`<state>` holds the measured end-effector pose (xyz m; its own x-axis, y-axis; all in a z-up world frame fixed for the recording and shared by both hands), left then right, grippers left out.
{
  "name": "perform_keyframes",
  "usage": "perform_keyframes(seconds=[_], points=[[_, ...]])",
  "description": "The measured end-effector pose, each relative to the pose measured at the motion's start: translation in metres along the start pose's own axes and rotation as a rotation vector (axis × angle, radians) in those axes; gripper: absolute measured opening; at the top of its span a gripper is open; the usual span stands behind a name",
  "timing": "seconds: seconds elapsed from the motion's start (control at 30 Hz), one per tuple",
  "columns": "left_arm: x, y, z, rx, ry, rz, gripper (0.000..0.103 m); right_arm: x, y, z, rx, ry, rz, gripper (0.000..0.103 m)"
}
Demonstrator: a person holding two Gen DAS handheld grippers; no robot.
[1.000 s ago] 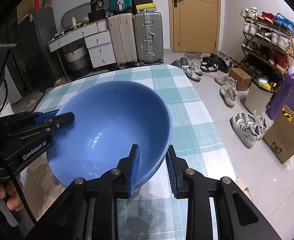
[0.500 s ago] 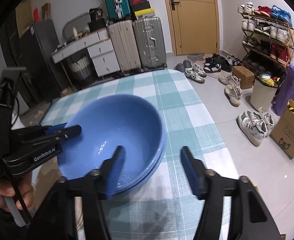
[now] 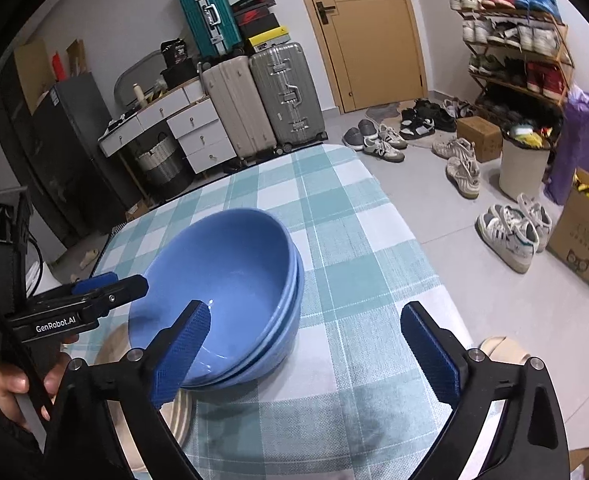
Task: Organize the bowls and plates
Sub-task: 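Lower the blue bowl into the nested bowls and open the left gripper, then grasp the rim of the three nested blue bowls with the left gripper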
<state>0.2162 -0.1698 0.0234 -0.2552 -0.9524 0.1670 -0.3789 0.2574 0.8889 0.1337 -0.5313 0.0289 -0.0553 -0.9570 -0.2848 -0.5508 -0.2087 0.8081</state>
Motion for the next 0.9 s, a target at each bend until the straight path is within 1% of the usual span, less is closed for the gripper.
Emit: perform_keyframes(seconds=[0.1,0.13,0.27,0.43,0.57,0.6,0.63,0.7,0.73,0.77,0.8,0.87,0.9], points=[[-0.004,-0.01,0.004,-0.025,0.02,0.029,0.101,0.006,-0.008,0.003,-0.014,-0.038,-0.039,0.101],[-0.006,-0.014,0.006,-0.03,0.035,0.043,0.102,0.007,-0.011,0.004,-0.019,-0.047,-0.055,0.101],[-0.013,-0.026,0.01,-0.053,0.068,0.084,0.102,0.01,-0.02,0.009,-0.03,-0.086,-0.099,0.101],[-0.024,-0.04,0.012,-0.074,0.133,0.133,0.101,0.008,-0.034,0.011,-0.039,-0.108,-0.166,0.101],[-0.029,-0.047,0.012,-0.088,0.163,0.145,0.101,0.004,-0.044,0.012,-0.052,-0.117,-0.221,0.101],[-0.03,-0.048,0.012,-0.088,0.175,0.151,0.101,0.002,-0.046,0.012,-0.056,-0.114,-0.229,0.098],[-0.03,-0.049,0.012,-0.089,0.182,0.169,0.099,-0.001,-0.047,0.012,-0.061,-0.105,-0.24,0.088],[-0.028,-0.052,0.011,-0.094,0.18,0.187,0.091,-0.006,-0.05,0.012,-0.069,-0.091,-0.238,0.08],[-0.028,-0.05,0.011,-0.094,0.178,0.184,0.082,-0.008,-0.051,0.012,-0.073,-0.088,-0.242,0.078],[-0.026,-0.051,0.011,-0.095,0.177,0.183,0.076,-0.009,-0.053,0.011,-0.078,-0.085,-0.25,0.076],[-0.025,-0.051,0.011,-0.098,0.175,0.194,0.074,-0.011,-0.054,0.011,-0.088,-0.084,-0.258,0.075],[-0.02,-0.05,0.011,-0.094,0.164,0.228,0.063,-0.011,-0.056,0.011,-0.097,-0.084,-0.264,0.073],[-0.018,-0.049,0.012,-0.088,0.157,0.229,0.061,-0.012,-0.055,0.011,-0.096,-0.084,-0.262,0.069]])
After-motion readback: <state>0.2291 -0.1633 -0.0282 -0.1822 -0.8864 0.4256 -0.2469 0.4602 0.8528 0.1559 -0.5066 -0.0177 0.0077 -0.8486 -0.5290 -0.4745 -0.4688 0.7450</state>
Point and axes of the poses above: each gripper's, at about its wrist camera, not at the fingertips, and y roughly against the way its jaws point, x to its right, z to its underside, the point moved 3 cm from there along -y, roughly the way its jaws point, and after that the axes turned 11 degrees about -x, right-handed, at the moved point
